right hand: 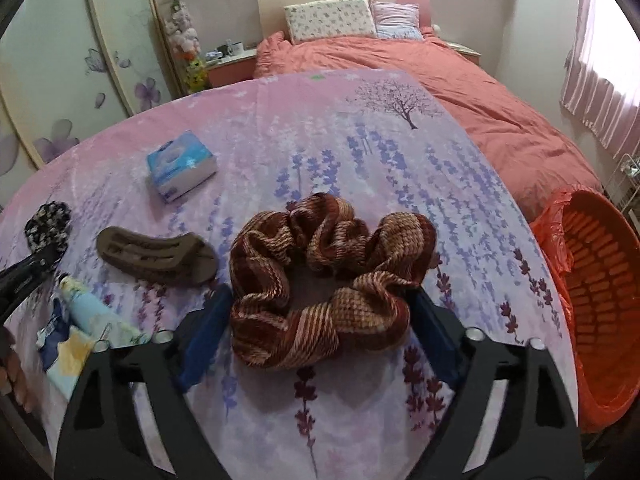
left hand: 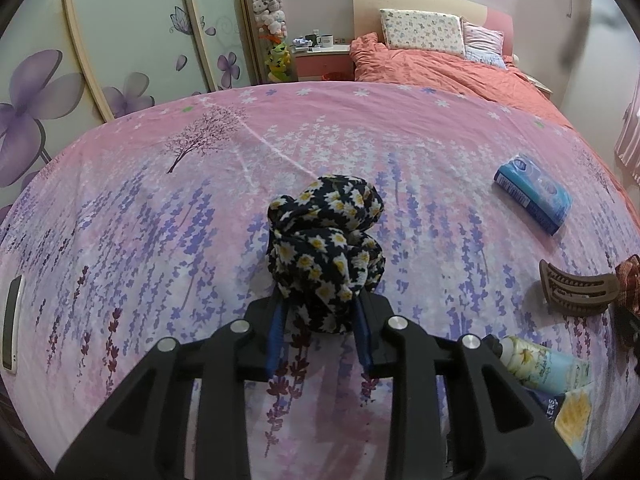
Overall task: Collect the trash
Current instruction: 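Grasp the black daisy-print scrunchie with the left tool while the right grasps the brown plaid scrunchie, then carry both scrunchies over the orange basket and open both tools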
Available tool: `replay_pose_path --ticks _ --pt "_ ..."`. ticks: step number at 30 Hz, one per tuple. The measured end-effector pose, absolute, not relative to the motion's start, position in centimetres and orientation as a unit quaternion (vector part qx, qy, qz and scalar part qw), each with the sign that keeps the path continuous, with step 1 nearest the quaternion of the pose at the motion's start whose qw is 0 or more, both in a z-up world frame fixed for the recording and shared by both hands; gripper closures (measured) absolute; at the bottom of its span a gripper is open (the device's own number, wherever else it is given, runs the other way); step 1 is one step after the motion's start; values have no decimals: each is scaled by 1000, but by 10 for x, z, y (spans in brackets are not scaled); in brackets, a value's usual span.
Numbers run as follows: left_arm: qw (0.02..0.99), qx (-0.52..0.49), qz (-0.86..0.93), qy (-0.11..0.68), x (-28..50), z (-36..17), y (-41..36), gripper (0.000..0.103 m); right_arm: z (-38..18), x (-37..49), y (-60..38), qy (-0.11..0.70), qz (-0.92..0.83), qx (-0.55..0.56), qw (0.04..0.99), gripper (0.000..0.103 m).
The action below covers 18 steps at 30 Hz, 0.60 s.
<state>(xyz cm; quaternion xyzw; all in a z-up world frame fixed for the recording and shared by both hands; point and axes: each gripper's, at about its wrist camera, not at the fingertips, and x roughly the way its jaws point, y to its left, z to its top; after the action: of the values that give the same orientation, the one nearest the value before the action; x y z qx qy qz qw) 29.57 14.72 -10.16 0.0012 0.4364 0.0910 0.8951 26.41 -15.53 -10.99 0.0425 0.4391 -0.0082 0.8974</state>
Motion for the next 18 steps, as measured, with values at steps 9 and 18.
replay_pose_path --ticks 9,18 --pt "895 -12 90 436 295 -102 151 68 -110 262 -166 431 -22 62 900 49" --pt "900 -29 56 431 280 -100 159 37 -110 262 -173 430 -16 70 900 48"
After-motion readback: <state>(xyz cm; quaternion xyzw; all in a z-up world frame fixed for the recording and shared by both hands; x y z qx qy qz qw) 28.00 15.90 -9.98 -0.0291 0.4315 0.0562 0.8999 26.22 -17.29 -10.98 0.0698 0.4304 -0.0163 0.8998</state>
